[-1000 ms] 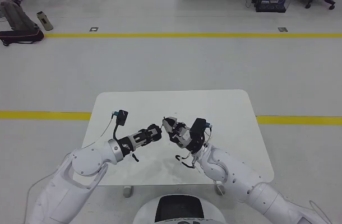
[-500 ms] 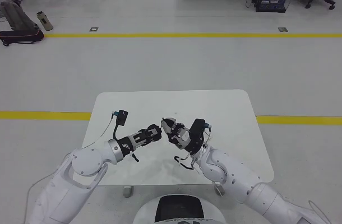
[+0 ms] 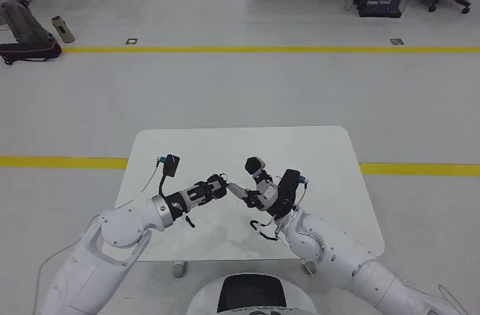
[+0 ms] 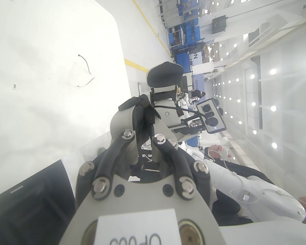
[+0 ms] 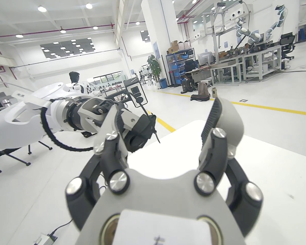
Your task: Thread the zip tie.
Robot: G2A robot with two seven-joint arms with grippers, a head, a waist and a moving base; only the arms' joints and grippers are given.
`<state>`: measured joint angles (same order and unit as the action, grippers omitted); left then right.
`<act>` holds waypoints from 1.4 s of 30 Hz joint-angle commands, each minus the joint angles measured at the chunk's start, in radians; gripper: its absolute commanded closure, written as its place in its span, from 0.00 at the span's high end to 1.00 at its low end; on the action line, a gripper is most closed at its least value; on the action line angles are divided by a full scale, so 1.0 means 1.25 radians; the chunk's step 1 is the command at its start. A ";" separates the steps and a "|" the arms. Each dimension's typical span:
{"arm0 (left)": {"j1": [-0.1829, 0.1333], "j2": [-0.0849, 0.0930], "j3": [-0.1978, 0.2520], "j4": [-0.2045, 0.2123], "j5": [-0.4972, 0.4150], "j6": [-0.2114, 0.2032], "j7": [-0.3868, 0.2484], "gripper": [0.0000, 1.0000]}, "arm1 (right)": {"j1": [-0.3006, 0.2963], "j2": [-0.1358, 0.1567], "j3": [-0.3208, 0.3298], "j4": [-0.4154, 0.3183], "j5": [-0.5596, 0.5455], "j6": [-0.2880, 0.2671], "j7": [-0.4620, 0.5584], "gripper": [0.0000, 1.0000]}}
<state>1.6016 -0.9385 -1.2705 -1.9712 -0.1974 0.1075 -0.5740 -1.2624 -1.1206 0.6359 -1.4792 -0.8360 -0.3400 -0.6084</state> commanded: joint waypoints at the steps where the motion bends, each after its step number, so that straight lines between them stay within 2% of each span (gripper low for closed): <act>1: 0.000 0.000 0.000 0.000 0.000 0.000 0.000 0.00 | -0.005 0.011 -0.006 -0.010 0.010 0.000 -0.012 1.00; 12: 0.000 0.000 0.001 0.001 -0.002 0.000 0.001 0.00 | -0.007 0.013 -0.003 -0.010 0.008 0.006 -0.006 1.00; 15: -0.009 -0.002 0.006 0.001 -0.016 0.012 -0.005 0.00 | -0.016 0.018 0.022 -0.001 -0.063 0.018 -0.047 1.00; 18: -0.016 -0.003 -0.008 0.000 -0.090 0.042 -0.030 0.00 | -0.031 0.029 0.053 0.012 -0.181 0.024 -0.115 1.00; 23: -0.022 0.001 -0.035 -0.026 -0.142 0.098 -0.067 0.00 | -0.060 0.048 0.095 0.025 -0.384 0.080 -0.197 1.00; 28: -0.025 0.003 -0.046 -0.042 -0.171 0.147 -0.082 0.00 | -0.080 0.056 0.119 0.030 -0.486 0.123 -0.252 1.00; 30: -0.029 0.002 -0.042 -0.051 -0.173 0.134 -0.078 0.00 | -0.085 0.056 0.121 0.035 -0.527 0.157 -0.263 1.00; 37: -0.029 0.001 -0.041 -0.050 -0.176 0.132 -0.076 0.00 | -0.085 0.056 0.121 0.035 -0.527 0.157 -0.263 1.00; 38: -0.028 0.000 -0.035 -0.049 -0.195 0.129 -0.073 0.00 | -0.084 0.056 0.121 0.037 -0.537 0.159 -0.255 1.00; 39: -0.028 -0.003 -0.028 -0.046 -0.247 0.128 -0.088 0.00 | -0.079 0.057 0.116 0.025 -0.587 0.170 -0.241 1.00; 42: -0.039 -0.007 -0.022 -0.026 -0.339 0.133 -0.127 0.00 | -0.074 0.060 0.110 0.019 -0.587 0.184 -0.285 1.00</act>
<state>1.5584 -0.9461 -1.3008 -2.0136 -0.5718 0.2695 -0.7143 -1.3581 -1.0477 0.7757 -1.4569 -1.5665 -0.1173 -0.9266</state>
